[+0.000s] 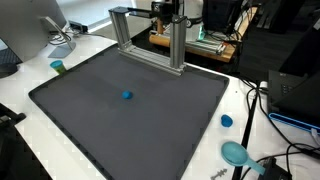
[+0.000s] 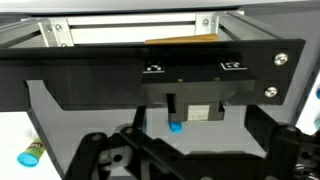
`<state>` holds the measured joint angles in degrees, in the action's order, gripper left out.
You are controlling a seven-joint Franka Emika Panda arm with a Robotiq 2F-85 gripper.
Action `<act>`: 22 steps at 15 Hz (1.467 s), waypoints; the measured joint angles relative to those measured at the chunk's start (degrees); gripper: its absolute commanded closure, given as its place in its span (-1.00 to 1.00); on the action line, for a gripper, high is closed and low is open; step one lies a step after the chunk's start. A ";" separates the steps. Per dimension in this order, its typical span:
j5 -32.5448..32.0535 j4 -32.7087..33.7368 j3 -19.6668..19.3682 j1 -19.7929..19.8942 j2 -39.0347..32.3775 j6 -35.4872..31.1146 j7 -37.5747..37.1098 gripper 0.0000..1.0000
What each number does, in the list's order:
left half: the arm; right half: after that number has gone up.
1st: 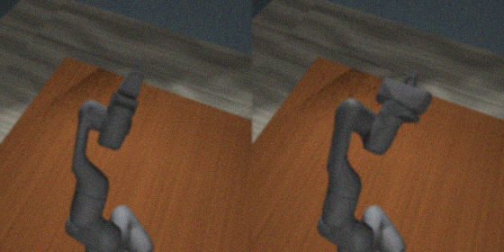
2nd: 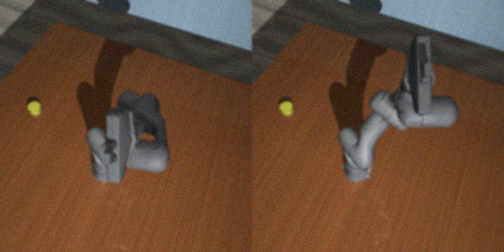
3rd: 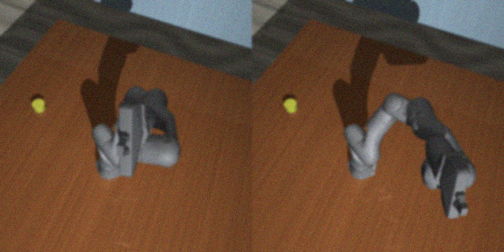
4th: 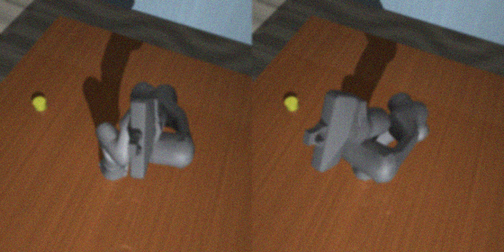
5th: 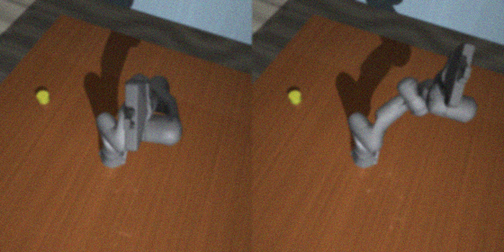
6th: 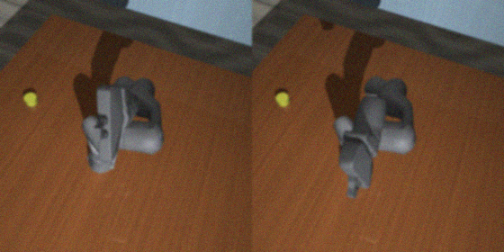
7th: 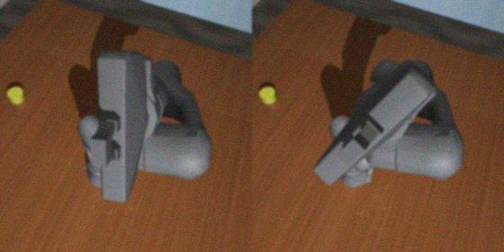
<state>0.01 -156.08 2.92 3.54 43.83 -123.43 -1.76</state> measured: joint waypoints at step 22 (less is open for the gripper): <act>0.38 -1.32 0.29 -0.79 -1.94 -1.84 -3.29 -0.66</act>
<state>0.39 -157.40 3.20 2.76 41.89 -125.27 -5.05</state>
